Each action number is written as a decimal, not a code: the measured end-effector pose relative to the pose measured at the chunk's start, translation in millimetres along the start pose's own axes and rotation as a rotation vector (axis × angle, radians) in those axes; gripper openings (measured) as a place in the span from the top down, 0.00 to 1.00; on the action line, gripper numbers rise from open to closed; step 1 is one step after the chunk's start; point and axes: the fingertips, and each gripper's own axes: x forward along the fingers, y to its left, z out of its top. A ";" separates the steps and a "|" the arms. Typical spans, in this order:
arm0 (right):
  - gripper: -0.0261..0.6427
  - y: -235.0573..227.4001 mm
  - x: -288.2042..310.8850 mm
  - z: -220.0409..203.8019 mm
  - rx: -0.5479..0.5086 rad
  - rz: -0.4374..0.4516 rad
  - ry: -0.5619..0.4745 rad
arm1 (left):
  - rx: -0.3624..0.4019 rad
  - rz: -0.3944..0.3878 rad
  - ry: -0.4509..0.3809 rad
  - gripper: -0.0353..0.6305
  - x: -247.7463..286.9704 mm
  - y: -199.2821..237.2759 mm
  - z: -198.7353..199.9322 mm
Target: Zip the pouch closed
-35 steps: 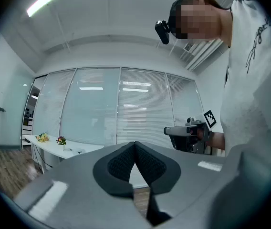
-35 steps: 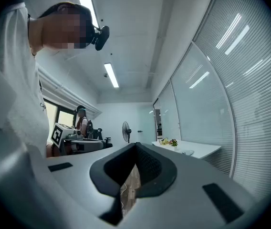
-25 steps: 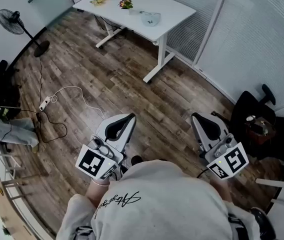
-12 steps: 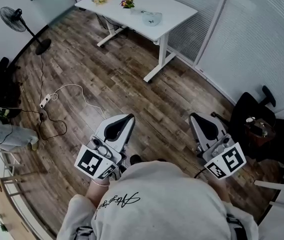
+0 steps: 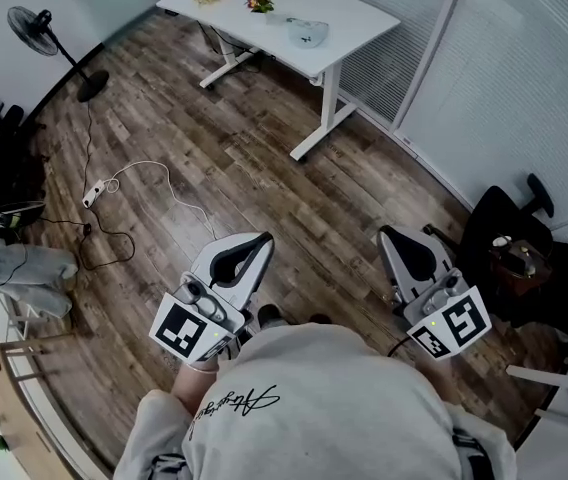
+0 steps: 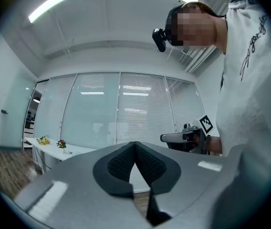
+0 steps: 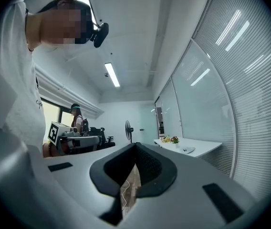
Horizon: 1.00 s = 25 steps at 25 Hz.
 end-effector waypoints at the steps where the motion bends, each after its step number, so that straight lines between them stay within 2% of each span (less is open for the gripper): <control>1: 0.96 -0.4 -2.0 0.0 0.001 0.003 0.000 | -0.001 0.004 0.006 0.95 0.4 -1.9 -1.9; 19: 0.96 -20.5 -31.2 -6.0 0.011 0.063 0.002 | 0.013 0.054 0.007 0.95 18.4 -34.7 -9.4; 25: 0.96 -24.3 -27.5 -9.4 0.034 0.083 0.010 | 0.021 0.050 0.039 0.95 23.2 -37.3 -10.6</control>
